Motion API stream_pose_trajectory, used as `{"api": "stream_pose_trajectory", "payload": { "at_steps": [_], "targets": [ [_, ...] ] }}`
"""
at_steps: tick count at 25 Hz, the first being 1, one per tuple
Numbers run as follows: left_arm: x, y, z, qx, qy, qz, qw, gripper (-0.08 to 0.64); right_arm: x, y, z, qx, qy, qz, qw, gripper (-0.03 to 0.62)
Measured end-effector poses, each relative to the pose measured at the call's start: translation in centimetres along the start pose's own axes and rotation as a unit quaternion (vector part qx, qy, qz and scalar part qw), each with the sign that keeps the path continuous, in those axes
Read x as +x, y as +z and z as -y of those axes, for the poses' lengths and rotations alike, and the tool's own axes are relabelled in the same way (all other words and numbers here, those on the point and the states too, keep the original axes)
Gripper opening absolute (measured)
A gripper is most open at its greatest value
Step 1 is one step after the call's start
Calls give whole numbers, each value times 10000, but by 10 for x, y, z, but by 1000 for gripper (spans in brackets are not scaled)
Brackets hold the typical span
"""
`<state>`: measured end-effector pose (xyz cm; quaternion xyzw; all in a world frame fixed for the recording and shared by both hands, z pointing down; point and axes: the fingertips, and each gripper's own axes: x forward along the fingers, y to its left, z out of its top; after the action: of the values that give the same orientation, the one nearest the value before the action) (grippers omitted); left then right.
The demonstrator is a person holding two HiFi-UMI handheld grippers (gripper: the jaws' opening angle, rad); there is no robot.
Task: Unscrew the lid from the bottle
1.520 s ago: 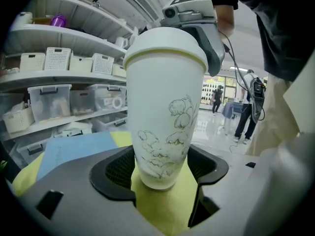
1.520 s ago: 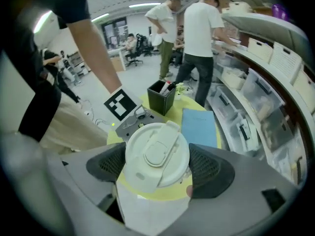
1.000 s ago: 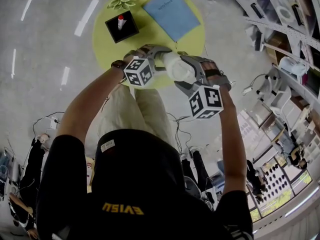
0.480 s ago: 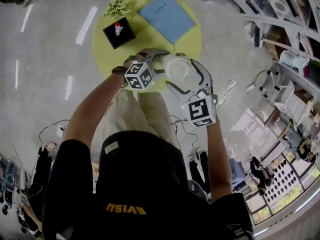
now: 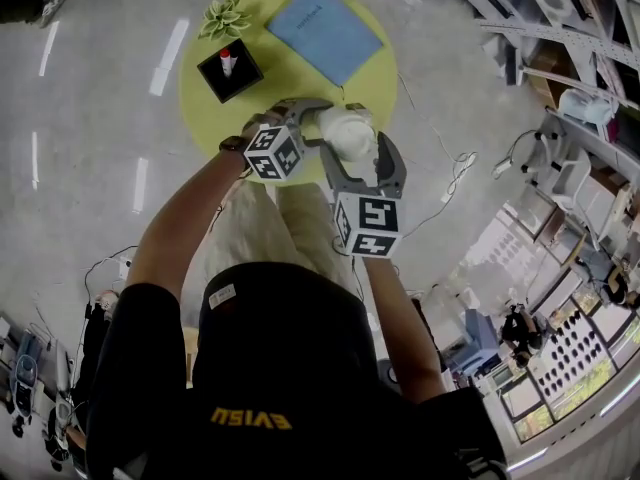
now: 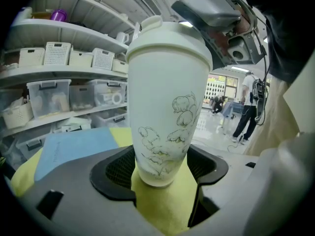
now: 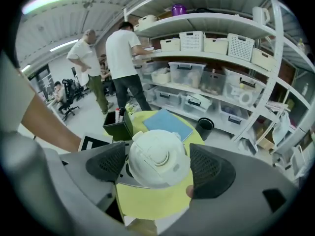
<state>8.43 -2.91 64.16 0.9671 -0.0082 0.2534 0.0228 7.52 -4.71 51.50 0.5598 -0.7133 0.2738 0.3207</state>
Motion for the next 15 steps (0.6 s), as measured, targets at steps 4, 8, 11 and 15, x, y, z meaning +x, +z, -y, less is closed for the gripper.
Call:
{"api": "stream_pose_trajectory", "payload": {
  "at_steps": [4,8,11,15],
  "targets": [
    [0,0,0,-17,-5,-7,10000,344,5,-1,3,-13,-191,-20,9998,394],
    [0,0,0,0,-27,-28,10000,344,6,-1,2,-114,-60,-10,9999,391],
    [0,0,1,11,-37,-44,10000,344,5,-1,2,-131,7,20,9999,388],
    [1,-1,0,39,-78,-41,10000,342,7,-2,1,-305,137,37,9994,387]
  ]
}}
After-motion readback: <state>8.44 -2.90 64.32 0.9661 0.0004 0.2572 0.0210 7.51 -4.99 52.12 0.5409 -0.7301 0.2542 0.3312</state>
